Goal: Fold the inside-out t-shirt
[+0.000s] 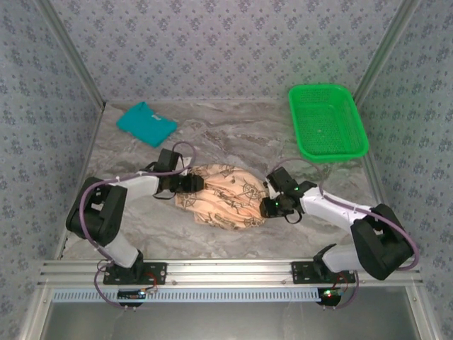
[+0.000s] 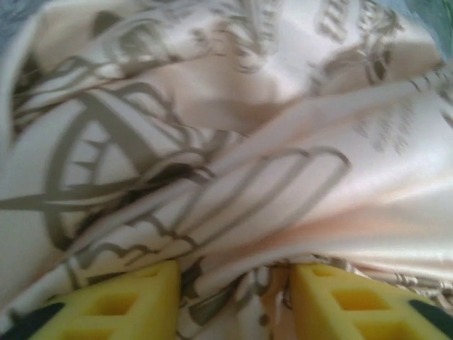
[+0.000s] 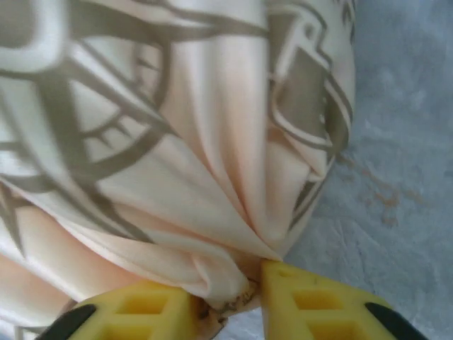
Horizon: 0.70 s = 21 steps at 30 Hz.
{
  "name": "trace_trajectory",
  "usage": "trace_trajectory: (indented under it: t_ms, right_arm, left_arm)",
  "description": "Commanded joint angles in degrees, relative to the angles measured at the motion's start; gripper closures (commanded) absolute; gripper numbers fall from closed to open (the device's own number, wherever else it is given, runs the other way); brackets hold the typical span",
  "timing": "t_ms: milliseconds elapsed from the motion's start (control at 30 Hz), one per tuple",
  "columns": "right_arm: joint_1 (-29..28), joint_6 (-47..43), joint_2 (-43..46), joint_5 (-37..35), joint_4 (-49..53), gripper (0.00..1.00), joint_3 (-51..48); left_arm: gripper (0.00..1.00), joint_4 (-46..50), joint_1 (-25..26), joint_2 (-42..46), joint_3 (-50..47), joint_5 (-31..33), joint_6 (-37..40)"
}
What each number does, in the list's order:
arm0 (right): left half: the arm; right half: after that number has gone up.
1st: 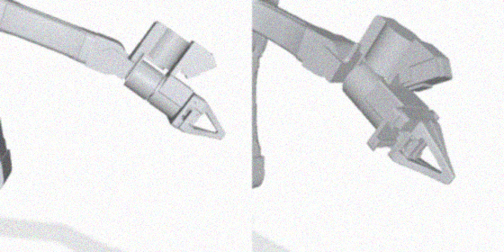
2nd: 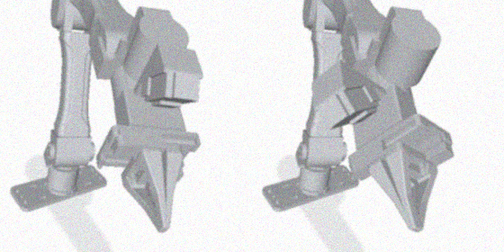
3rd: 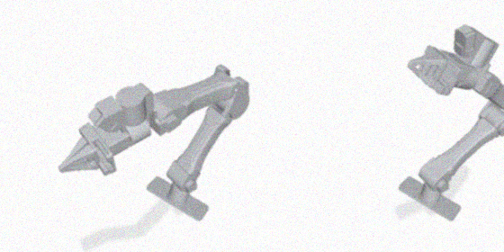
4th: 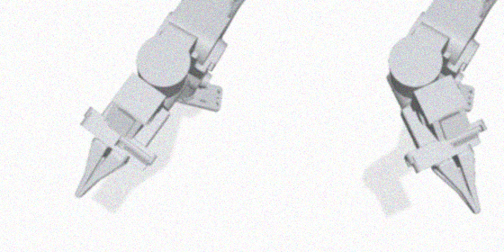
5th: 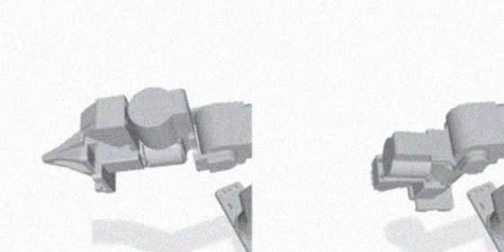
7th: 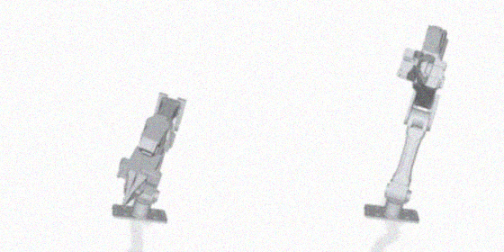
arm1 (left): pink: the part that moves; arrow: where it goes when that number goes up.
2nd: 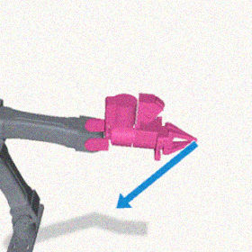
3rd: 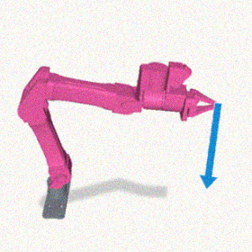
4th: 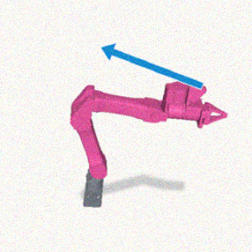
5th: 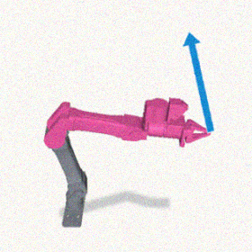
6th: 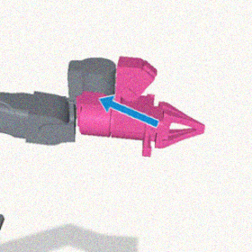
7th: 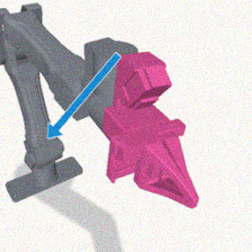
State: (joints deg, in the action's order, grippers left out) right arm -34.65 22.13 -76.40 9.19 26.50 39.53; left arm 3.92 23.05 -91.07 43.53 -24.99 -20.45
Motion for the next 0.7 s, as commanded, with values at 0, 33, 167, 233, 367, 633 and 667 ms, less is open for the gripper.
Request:
trace_trajectory:
  t_ms: [0,33,167,233,367,633,667]
  right_arm:
    - [-3.58,-4.81,1.75,-1.92,4.28,0.61,8.31]
    - [-4.47,-5.78,1.61,-2.97,5.41,0.60,10.40]
    - [-6.66,-6.84,-0.40,-1.44,4.92,0.58,15.43]
    - [-7.18,-5.84,-2.68,0.57,2.09,0.58,15.21]
    - [-7.94,-2.34,-7.39,3.32,-4.27,0.59,13.24]
    - [-8.50,-0.33,-15.66,-1.14,-10.68,0.66,12.02]
    - [-8.50,-0.33,-15.88,-2.05,-10.87,0.72,11.81]
  left_arm:
    - [0.51,5.81,4.57,8.46,3.81,3.07,8.52]
    - [0.51,7.34,5.91,10.04,4.69,3.71,10.58]
    - [0.50,8.35,12.18,13.85,5.69,4.15,16.80]
    - [0.50,7.27,13.92,12.58,5.25,4.66,18.54]
    - [0.49,8.78,14.83,5.55,6.70,6.73,20.45]
    - [0.50,12.69,17.71,-6.86,14.65,16.88,24.38]
    - [0.56,12.53,17.59,-7.56,15.31,16.63,24.23]
